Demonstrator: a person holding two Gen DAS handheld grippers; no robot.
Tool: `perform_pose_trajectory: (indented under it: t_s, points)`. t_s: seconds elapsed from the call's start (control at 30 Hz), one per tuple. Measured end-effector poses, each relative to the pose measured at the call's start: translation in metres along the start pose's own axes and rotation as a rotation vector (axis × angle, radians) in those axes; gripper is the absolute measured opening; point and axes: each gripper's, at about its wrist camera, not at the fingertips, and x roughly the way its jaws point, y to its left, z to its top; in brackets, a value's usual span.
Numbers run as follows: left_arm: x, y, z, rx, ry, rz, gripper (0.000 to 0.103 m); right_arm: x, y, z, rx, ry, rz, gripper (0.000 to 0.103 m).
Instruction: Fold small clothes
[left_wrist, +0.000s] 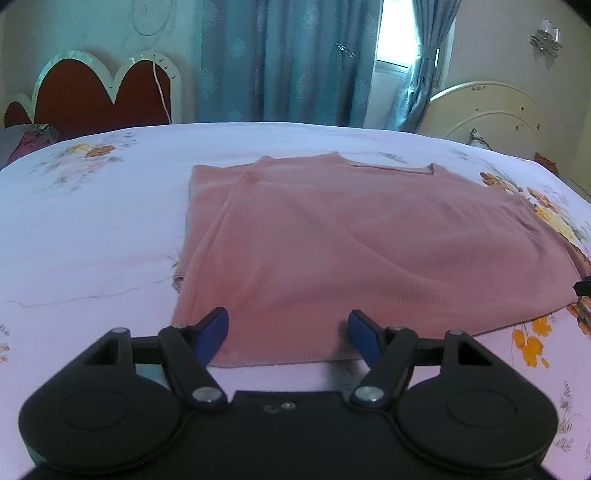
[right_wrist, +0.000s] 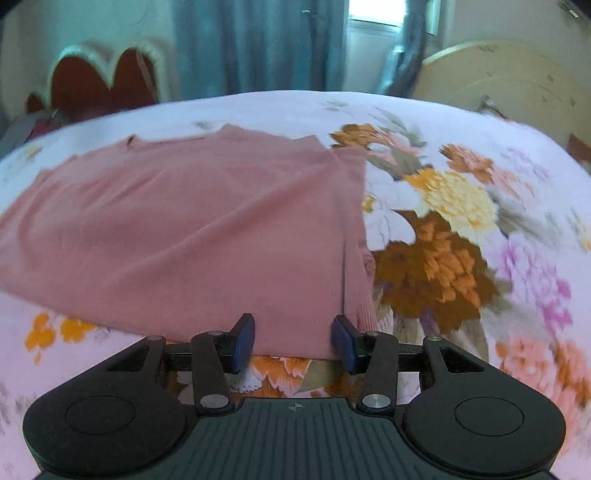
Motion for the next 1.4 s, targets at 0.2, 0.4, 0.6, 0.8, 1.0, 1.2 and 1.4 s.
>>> perform_pose_trajectory:
  t_s: [0.2, 0.4, 0.6, 0.8, 1.0, 1.2, 1.4]
  points:
    - [-0.003, -0.003, 0.001, -0.008, 0.001, 0.013, 0.070, 0.002, -0.007, -0.006, 0.050, 0.003, -0.046, 0.045]
    - [-0.003, 0.001, 0.001, -0.026, 0.001, 0.017, 0.072, -0.008, -0.001, -0.005, 0.044, -0.046, -0.044, 0.038]
    - [-0.001, -0.002, -0.003, -0.006, 0.006, 0.030, 0.072, -0.001, -0.003, -0.013, 0.037, -0.026, -0.046, 0.024]
    - [-0.002, 0.001, -0.003, -0.018, 0.006, 0.024, 0.072, 0.000, -0.007, -0.014, 0.046, -0.021, -0.045, 0.024]
    - [-0.002, 0.003, -0.004, -0.022, 0.010, 0.021, 0.072, -0.001, -0.009, -0.013, 0.038, -0.012, -0.053, 0.024]
    - [-0.001, 0.009, -0.004, -0.029, 0.014, 0.012, 0.072, -0.001, -0.008, -0.016, 0.031, -0.016, -0.071, 0.024]
    - [-0.003, 0.010, 0.000, -0.032, 0.030, 0.026, 0.072, -0.003, -0.013, -0.016, 0.047, -0.021, -0.052, 0.024]
